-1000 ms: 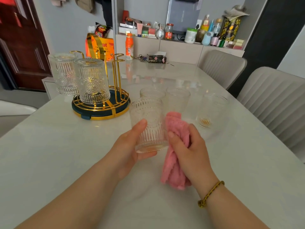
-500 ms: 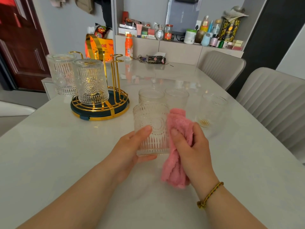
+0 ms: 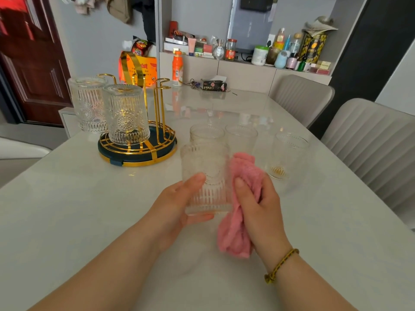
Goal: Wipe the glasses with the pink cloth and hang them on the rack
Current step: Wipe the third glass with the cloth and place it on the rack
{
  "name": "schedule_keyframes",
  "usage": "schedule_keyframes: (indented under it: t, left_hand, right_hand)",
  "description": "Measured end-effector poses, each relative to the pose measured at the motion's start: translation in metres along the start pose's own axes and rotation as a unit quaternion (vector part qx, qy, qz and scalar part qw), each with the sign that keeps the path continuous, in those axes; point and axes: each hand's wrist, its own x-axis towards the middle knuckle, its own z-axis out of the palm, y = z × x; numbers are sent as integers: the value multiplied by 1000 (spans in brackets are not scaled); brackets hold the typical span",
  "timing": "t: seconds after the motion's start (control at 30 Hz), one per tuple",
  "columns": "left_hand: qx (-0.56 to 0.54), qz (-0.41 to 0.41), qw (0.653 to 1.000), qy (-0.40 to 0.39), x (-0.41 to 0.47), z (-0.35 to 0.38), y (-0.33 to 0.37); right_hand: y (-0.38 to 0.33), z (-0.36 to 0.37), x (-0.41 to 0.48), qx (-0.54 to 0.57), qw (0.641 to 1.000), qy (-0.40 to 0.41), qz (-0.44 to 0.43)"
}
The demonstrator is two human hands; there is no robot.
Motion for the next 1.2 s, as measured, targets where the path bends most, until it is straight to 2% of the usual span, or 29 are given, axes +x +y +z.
schedule_keyframes:
  t: [0.13, 0.2, 0.33, 0.47, 0.63, 0.8, 0.93, 1.07, 1.2]
  left_hand:
    - [-17, 6, 1000, 13, 2, -4, 0]
    - [1, 5, 1000, 4, 3, -2, -2]
    - [-19, 8, 999, -25, 1, 0, -2]
    - [-62, 16, 997, -45, -2, -1, 2]
    - [-25, 26, 999, 8, 1, -1, -5]
    - [13, -21, 998, 56, 5, -1, -1]
    - [28, 10, 993, 115, 4, 1, -3]
    - [57, 15, 997, 58, 1, 3, -9]
    - [44, 7, 998, 44, 4, -3, -11]
  right_hand:
    - [-3, 3, -5, -88, 983, -40, -155]
    - [-5, -1, -4, -97, 977, -27, -188]
    - [-4, -2, 2, 20, 999, 5, -32]
    - [0, 2, -4, 94, 995, -32, 29]
    - [0, 0, -4, 79, 997, -27, 1]
    - [-3, 2, -4, 45, 997, -27, -55]
    - [1, 3, -5, 16, 996, -12, -82]
    - [-1, 8, -8, -53, 988, -32, -140]
    - [-6, 3, -6, -31, 989, -38, -142]
